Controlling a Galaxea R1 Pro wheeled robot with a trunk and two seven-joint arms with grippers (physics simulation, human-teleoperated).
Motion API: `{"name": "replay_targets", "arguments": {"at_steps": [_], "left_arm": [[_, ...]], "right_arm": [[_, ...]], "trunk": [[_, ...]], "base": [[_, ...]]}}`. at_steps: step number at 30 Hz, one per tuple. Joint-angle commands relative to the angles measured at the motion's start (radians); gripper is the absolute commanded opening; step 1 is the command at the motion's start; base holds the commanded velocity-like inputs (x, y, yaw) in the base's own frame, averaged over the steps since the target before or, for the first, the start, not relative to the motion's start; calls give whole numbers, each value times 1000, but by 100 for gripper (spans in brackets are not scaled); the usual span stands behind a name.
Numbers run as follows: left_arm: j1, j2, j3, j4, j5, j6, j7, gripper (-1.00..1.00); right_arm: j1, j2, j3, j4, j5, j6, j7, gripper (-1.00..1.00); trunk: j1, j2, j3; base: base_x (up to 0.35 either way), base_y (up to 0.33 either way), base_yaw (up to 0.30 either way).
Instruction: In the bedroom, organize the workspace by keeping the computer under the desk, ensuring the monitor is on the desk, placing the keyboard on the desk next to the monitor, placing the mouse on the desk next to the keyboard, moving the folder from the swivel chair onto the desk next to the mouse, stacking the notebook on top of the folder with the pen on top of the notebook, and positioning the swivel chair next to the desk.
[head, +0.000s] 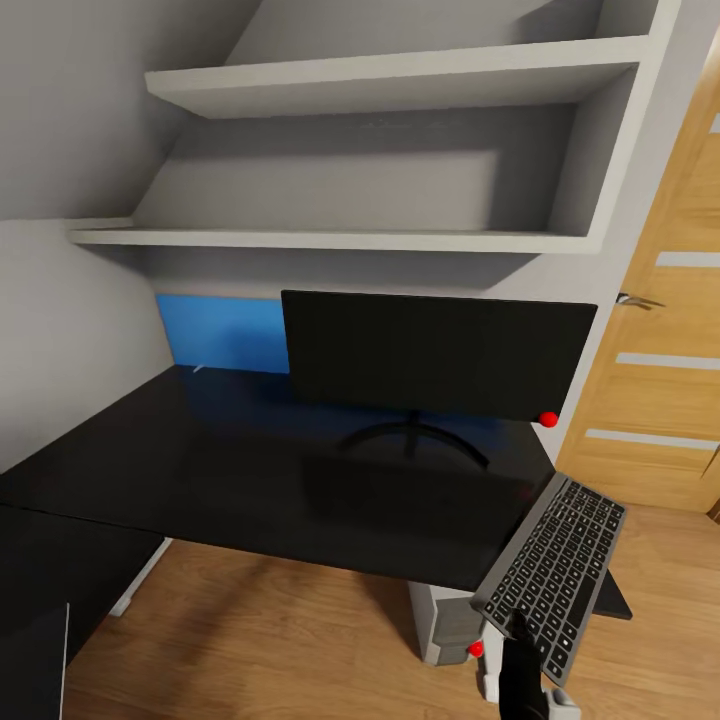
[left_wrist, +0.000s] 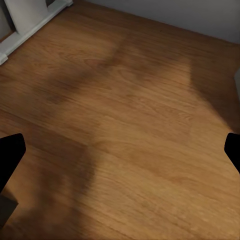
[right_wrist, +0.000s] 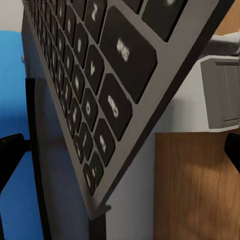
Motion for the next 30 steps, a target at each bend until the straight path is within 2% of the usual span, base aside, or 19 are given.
{"name": "replay_targets", "arguments": {"at_steps": [1,4,10,18,30], "left_arm": [[0,0,1,-1,1,-1,0,100],[0,1,2,-1,1,-1,-1,100],[0,2,3,-1,1,-1,-1,100],[0,3,4,-1,0,-1,-2,100],[0,9,5,-1,-1,-1,-1,100]], "right_arm": [[0,0,-5,-1,-9,-5,2,100],[0,0,-48,-1,-10,-4,2,100],[0,1,-76,0,-11,-4,1,100],[0,1,-83,0,-12,-4,1,100],[0,1,-84,1,-12,-4,1,100]], "trunk": [[0,0,-1],[0,0,-1],[0,0,-1],[0,0,-1],[0,0,-1]], "base": [[0,0,0],[0,0,0],[0,0,0],[0,-19,0],[0,-219,0]]}}
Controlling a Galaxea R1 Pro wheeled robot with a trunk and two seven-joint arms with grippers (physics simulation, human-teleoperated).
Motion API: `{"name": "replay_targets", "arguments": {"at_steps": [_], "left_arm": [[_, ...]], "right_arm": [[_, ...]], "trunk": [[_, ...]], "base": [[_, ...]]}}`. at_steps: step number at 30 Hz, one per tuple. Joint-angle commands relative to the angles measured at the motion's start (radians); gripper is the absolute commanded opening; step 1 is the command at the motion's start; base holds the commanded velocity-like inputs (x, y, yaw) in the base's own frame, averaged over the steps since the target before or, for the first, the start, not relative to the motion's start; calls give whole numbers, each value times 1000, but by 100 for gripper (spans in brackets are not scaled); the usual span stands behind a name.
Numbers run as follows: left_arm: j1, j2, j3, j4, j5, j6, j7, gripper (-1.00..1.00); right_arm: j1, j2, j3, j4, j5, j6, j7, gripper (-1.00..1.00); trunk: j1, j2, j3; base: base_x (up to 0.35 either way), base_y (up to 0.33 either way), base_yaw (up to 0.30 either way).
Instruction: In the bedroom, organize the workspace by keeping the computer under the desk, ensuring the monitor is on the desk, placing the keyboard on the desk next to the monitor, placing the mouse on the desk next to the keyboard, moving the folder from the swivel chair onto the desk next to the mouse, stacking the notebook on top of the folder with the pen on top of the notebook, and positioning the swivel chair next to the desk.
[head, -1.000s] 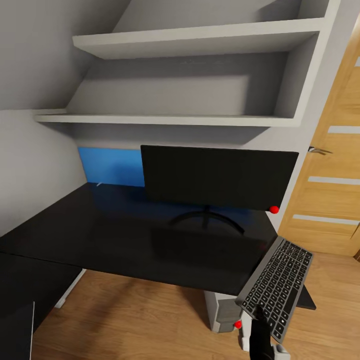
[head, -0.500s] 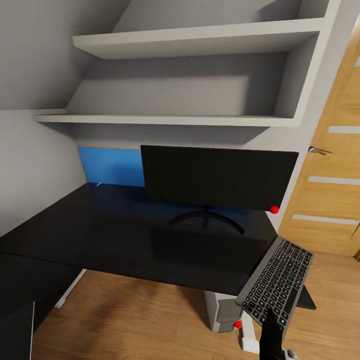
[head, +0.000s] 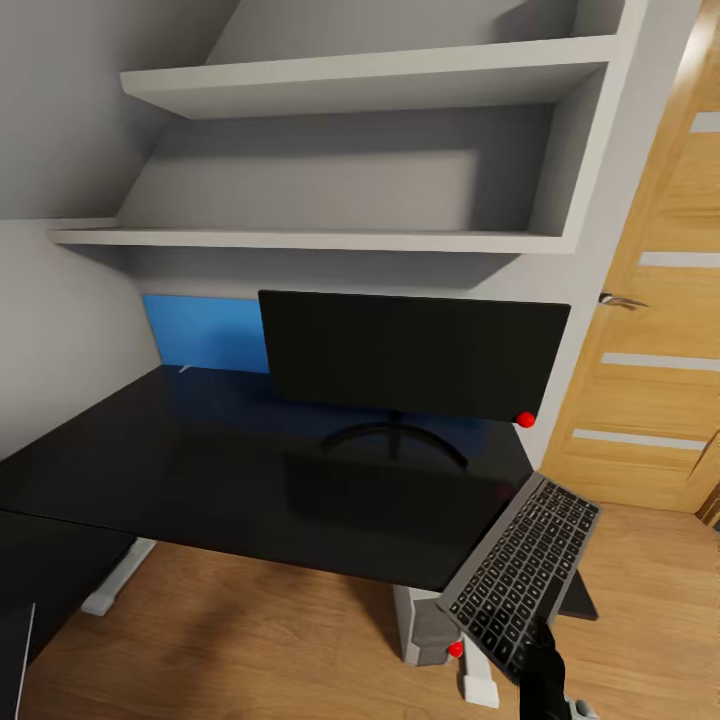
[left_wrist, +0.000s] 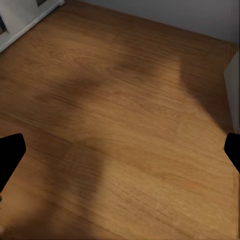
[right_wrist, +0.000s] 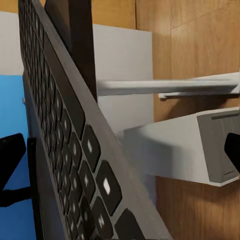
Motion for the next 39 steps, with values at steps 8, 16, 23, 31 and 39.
{"name": "replay_targets", "arguments": {"at_steps": [8,16,23,31,39], "left_arm": [[1,0,2,-2,1,-1,0,100],[1,0,2,-2,1,-1,0,100],[1,0,2,-2,1,-1,0,100],[1,0,2,-2,2,-1,0,100],[1,0,2,-2,2,-1,0,100]], "right_arm": [[0,0,0,-1,-8,-2,2,100],[0,0,0,-1,-8,-2,1,100],[0,0,-1,-2,-6,-2,1,100],[0,-13,-17,-6,-6,-2,1,100],[0,-51,-70,-27,-12,0,-1,100]], "trunk": [[0,0,-1],[0,0,-1],[0,0,-1],[0,0,-1],[0,0,-1]], "base": [[0,-64,0],[0,-7,0],[0,0,0],[0,0,0],[0,0,0]]}}
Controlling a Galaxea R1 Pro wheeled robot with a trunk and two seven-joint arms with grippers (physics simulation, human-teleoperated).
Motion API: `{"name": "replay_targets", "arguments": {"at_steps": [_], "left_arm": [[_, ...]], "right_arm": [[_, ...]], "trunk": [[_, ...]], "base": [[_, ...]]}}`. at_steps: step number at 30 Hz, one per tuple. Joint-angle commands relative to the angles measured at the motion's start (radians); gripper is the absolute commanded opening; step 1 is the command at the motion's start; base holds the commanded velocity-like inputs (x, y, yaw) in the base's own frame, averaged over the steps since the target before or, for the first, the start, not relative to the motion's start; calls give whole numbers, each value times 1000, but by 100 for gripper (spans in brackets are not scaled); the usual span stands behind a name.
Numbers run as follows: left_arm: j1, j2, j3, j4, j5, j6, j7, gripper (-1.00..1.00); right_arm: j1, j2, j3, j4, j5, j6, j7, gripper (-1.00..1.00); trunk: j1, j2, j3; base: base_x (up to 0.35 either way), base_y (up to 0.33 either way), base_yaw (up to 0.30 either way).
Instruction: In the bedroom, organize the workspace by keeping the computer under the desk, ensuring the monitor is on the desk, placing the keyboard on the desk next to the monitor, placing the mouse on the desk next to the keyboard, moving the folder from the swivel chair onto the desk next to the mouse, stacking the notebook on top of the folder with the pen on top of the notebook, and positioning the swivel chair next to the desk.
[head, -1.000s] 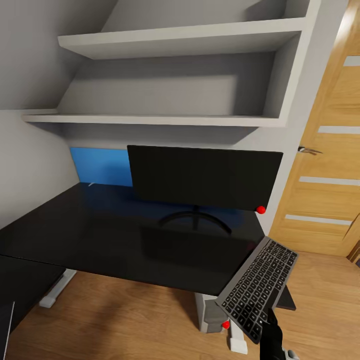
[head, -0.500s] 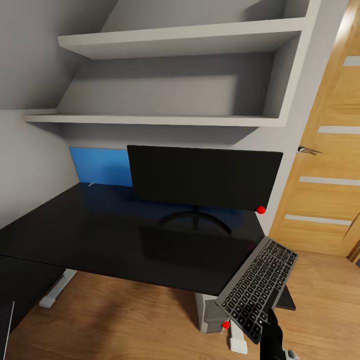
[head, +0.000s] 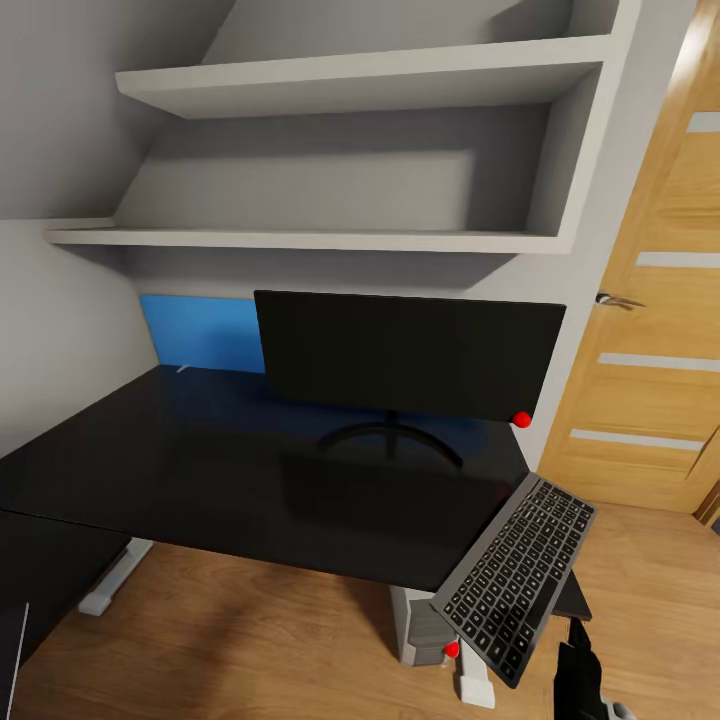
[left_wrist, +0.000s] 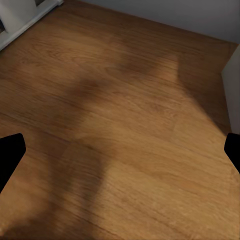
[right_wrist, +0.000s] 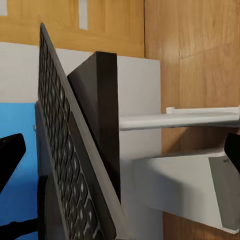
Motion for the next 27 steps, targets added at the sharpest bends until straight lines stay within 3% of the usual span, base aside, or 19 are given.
{"name": "replay_targets", "arguments": {"at_steps": [1,3,4,7,10,12,19,20,27], "left_arm": [[0,0,1,-1,1,-1,0,100],[0,0,1,-1,1,-1,0,100],[0,0,1,-1,1,-1,0,100],[0,0,1,-1,1,-1,0,100],[0,0,1,-1,1,-1,0,100],[0,0,1,-1,0,-1,0,100],[0,-1,1,-1,0,-1,0,100],[0,-1,2,-1,0,0,0,100],[0,0,3,0,0,2,0,100]], "right_arm": [[0,-1,-4,-3,-11,-1,1,100],[0,-4,-11,-4,-28,7,1,100],[0,-16,-17,-6,-64,23,2,100],[0,-31,-18,-6,-88,28,2,100],[0,-78,-19,-7,-153,32,1,100],[0,-94,-19,-7,-174,32,1,100],[0,-191,-24,-7,-285,33,-11,100],[0,-214,-28,-6,-314,33,-14,100],[0,-280,-38,79,-361,29,-16,100]], "trunk": [[0,0,-1],[0,0,-1],[0,0,-1],[0,0,-1],[0,0,-1],[0,0,-1],[0,0,-1],[0,0,-1],[0,0,-1]], "base": [[0,0,0],[0,0,0],[0,0,0],[0,0,0],[0,0,0],[0,0,0],[0,0,0],[0,0,0],[0,0,0]]}}
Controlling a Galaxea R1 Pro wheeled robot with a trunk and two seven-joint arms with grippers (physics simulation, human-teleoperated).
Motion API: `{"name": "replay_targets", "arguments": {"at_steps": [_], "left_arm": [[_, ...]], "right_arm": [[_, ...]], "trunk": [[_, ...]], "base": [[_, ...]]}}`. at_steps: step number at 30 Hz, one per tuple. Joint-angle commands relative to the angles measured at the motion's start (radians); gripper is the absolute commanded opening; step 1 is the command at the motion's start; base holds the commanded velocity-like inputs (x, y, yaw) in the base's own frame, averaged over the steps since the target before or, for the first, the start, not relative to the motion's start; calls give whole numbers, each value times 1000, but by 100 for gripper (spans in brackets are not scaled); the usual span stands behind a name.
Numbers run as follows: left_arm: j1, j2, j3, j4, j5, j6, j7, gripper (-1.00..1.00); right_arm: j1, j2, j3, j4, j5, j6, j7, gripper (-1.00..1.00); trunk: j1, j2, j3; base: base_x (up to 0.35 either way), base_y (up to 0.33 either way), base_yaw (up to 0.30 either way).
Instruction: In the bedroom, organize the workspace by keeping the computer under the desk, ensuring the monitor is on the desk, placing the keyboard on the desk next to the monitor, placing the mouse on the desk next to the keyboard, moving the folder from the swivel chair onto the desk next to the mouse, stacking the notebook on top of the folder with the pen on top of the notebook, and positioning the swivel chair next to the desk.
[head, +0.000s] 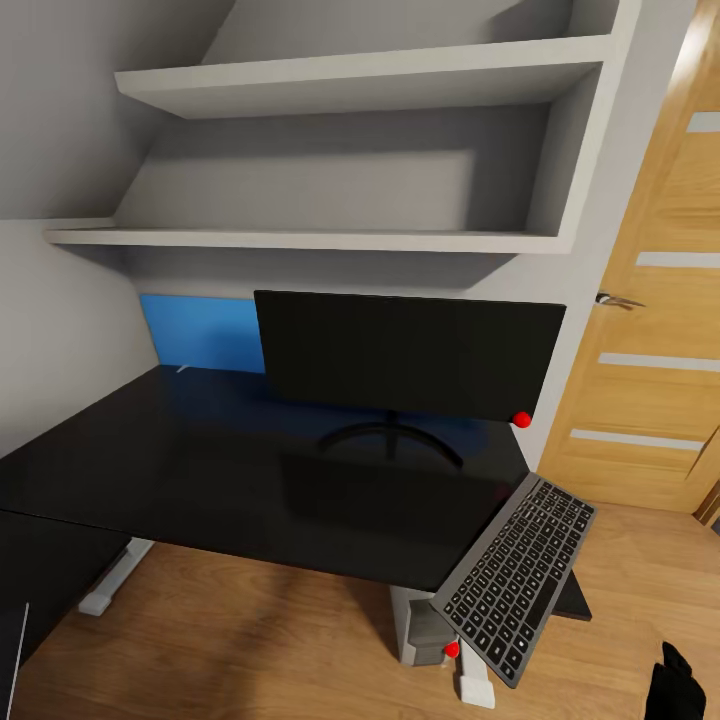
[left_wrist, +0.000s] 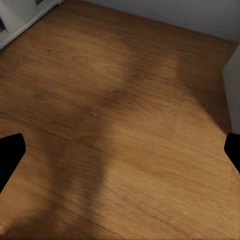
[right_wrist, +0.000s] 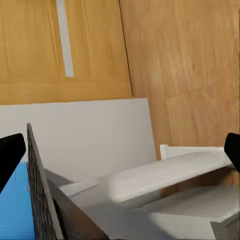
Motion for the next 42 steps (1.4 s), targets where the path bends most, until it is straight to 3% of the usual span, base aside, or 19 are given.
{"name": "replay_targets", "arguments": {"at_steps": [1,2,4,5,7,12,17,18,19,20,21,25,28,34,39,42], "left_arm": [[0,-1,2,-1,1,2,0,100],[0,-1,3,-1,2,4,1,100],[0,-1,3,-1,2,5,1,100],[0,-1,3,-1,2,7,1,100],[0,-1,3,-1,2,7,1,100],[0,-1,3,-1,4,9,3,100],[0,-1,3,-1,5,10,5,100],[0,-1,3,-1,6,11,5,100],[0,-1,3,-1,6,12,5,100],[0,-1,3,-1,6,12,5,100],[0,-1,3,-1,7,14,5,100],[0,-1,3,-1,7,17,5,100],[0,-1,3,-1,6,18,4,100],[0,-1,3,-1,5,19,4,100],[0,-1,3,-1,5,26,3,100],[0,0,3,-2,6,67,3,100]], "right_arm": [[0,-18,-6,42,-10,-7,0,100],[0,-48,-13,97,-5,-13,2,100],[0,-71,-18,140,10,-25,2,100],[0,-87,-22,203,37,-52,2,100],[0,-92,-23,238,52,-75,1,100],[-23,-100,-14,369,135,-182,1,100],[-39,-90,23,436,268,-215,1,100],[-40,-88,33,443,297,-217,1,100],[-42,-83,69,471,417,-221,-3,100],[-42,-82,83,483,465,-221,-6,100],[-43,-81,102,502,550,-219,-10,100],[-44,-80,120,521,662,-217,-13,100],[-44,-79,129,531,720,-190,-17,100],[-44,-81,142,530,756,-115,-14,100],[-48,-88,147,525,863,-22,-13,100],[-53,-94,147,523,924,37,-15,100]], "trunk": [[0,0,-1],[0,0,-1],[0,0,-1],[0,0,-1],[0,0,-1],[0,0,-1],[0,0,-1],[0,0,-1],[0,0,-1],[0,0,-1],[0,0,-1],[0,0,-1],[0,0,-1],[0,0,-1],[0,0,-1],[0,0,-1]], "base": [[0,0,0],[0,0,0],[0,0,0],[0,0,0],[0,0,0],[0,0,0],[0,0,0],[0,0,0],[0,0,0],[0,0,0],[0,0,0],[0,0,0],[0,0,0],[0,0,0],[0,0,0],[0,0,0]]}}
